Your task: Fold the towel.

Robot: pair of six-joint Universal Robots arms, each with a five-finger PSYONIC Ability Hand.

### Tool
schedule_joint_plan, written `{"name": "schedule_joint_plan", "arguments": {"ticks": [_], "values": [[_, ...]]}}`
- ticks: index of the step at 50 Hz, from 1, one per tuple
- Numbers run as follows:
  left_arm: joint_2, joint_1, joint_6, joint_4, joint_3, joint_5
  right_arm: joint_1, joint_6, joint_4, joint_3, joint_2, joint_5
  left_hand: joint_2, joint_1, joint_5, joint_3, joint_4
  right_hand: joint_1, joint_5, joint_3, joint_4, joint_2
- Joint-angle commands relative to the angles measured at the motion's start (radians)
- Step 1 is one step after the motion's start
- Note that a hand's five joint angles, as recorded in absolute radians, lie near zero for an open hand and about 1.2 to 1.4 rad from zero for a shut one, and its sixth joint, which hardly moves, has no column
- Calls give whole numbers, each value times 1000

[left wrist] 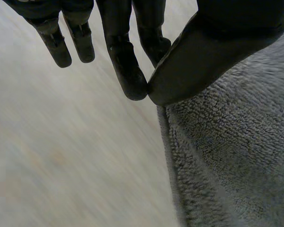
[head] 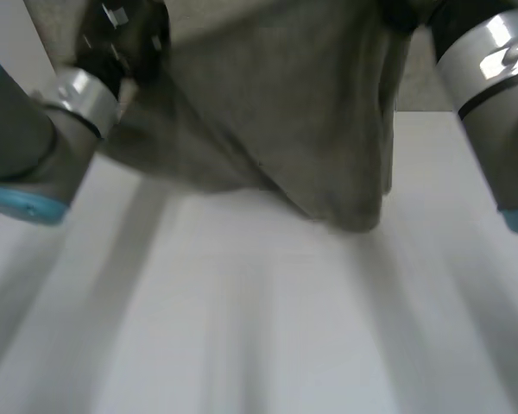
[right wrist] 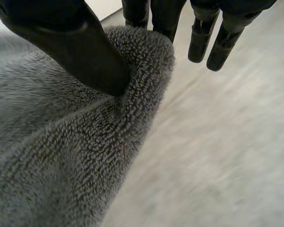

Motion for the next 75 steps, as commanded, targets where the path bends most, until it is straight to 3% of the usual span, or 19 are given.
{"name": "schedule_joint_plan", "arguments": {"ticks": [1, 8, 13, 17, 24, 34, 35, 37, 39, 41, 49, 53, 58, 66, 71, 75], "values": [[229, 10, -4, 178, -146, -8, -26, 21, 23, 106, -85, -32, 54, 55, 47, -45, -56, 40, 34, -33, -53, 52], [288, 44, 0, 141, -384, 100, -116, -53, 182, 357, -122, -149, 54, 55, 47, -45, -56, 37, 31, -33, -53, 49], [289, 49, 34, 57, -650, 249, -165, -177, 191, 511, -131, -164, 54, 55, 47, -45, -56, 37, 31, -33, -53, 49], [277, 45, 97, 36, -737, 269, -172, -231, 194, 582, -129, -163, 54, 55, 47, -45, -56, 37, 31, -33, -53, 49], [154, 58, 215, 26, -783, 257, -164, -237, 191, 652, -90, -169, 54, 55, 47, -45, -56, 28, 22, -33, -53, 41], [62, 75, 223, 52, -737, 206, -158, -211, 180, 652, -7, -164, 54, 55, 47, -45, -56, -31, -37, -33, -53, -18], [45, 76, 218, 65, -729, 204, -161, -196, 182, 652, -2, -164, -117, -116, -124, -45, -56, -37, -43, -33, -53, -24], [45, 76, 218, 65, -729, 204, -165, -180, 183, 654, -2, -161, -119, -118, -126, -45, -56, -48, -54, -33, -53, -36], [-5, 76, 214, 85, -708, 200, -170, -165, 185, 655, -1, -155, -680, -679, -688, -45, -56, -57, -63, -33, -53, -45], [-27, 75, 212, 85, -697, 198, -179, -124, 186, 654, -2, -147, -735, -734, -742, -45, -56, -130, -136, -33, -53, -117], [-102, 59, 204, 75, -686, 198, -195, -65, 194, 654, -4, -140, -774, -772, -781, -45, -56, -362, -368, -33, -53, -349], [-103, 52, 181, 75, -686, 198, -195, -59, 194, 655, -4, -130, -774, -772, -781, -45, -56, -372, -377, -33, -53, -359], [-104, 42, 76, 75, -686, 197, -202, -54, 194, 654, -5, -92, -774, -772, -781, -45, -56, -366, -371, -33, -53, -353], [-103, 7, -48, 72, -685, 152, -250, -15, 192, 648, -11, -66, -768, -766, -775, -45, -56, -248, -254, -33, -53, -235], [-97, -28, -76, 72, -670, 114, -291, -10, 192, 645, -2, -90, -771, -769, -778, -45, -56, 67, 61, -33, -53, 80], [-94, -45, -78, 72, -662, 88, -293, -10, 194, 643, 4, -109, -771, -769, -778, -45, -56, 60, 54, -33, -53, 73]]}}
